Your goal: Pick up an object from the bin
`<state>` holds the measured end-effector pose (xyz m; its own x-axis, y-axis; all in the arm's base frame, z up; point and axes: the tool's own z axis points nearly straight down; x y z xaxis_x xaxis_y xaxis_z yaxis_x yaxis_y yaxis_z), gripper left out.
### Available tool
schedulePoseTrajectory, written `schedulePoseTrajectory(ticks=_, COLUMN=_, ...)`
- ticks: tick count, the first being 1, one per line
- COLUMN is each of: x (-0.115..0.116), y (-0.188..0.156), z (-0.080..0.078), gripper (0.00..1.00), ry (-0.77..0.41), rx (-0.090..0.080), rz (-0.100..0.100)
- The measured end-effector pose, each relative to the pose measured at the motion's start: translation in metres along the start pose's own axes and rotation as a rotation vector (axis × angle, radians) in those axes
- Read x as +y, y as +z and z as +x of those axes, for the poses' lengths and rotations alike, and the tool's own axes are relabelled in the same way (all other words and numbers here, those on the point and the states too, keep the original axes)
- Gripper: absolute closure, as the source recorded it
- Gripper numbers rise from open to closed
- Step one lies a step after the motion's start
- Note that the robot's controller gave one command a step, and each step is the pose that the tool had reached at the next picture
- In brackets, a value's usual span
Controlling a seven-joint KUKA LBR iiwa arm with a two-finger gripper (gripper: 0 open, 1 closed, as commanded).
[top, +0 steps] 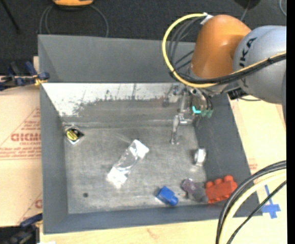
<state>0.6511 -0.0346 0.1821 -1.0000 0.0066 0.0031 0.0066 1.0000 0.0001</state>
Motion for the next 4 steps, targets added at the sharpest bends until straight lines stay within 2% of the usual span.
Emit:
schedulePoseTrajectory(ticks=1, x=0.043, y=0.105, z=0.022, gripper=0.00, ry=-0.172, rx=-0.007, rz=0.000)
schedulePoseTrajectory(ticks=2, x=0.115, y=0.107, z=0.062, gripper=0.00, ry=-0.206, rx=-0.021, rz=0.000)
schedulePoseTrajectory(ticks=3, x=0.114, y=0.104, z=0.058, gripper=1.00, ry=-0.203, rx=-0.031, rz=-0.001)
schedulePoseTrajectory(ticks=4, x=0.120, y=-0.026, z=0.049, gripper=1.00, ry=-0.265, rx=-0.011, rz=0.002)
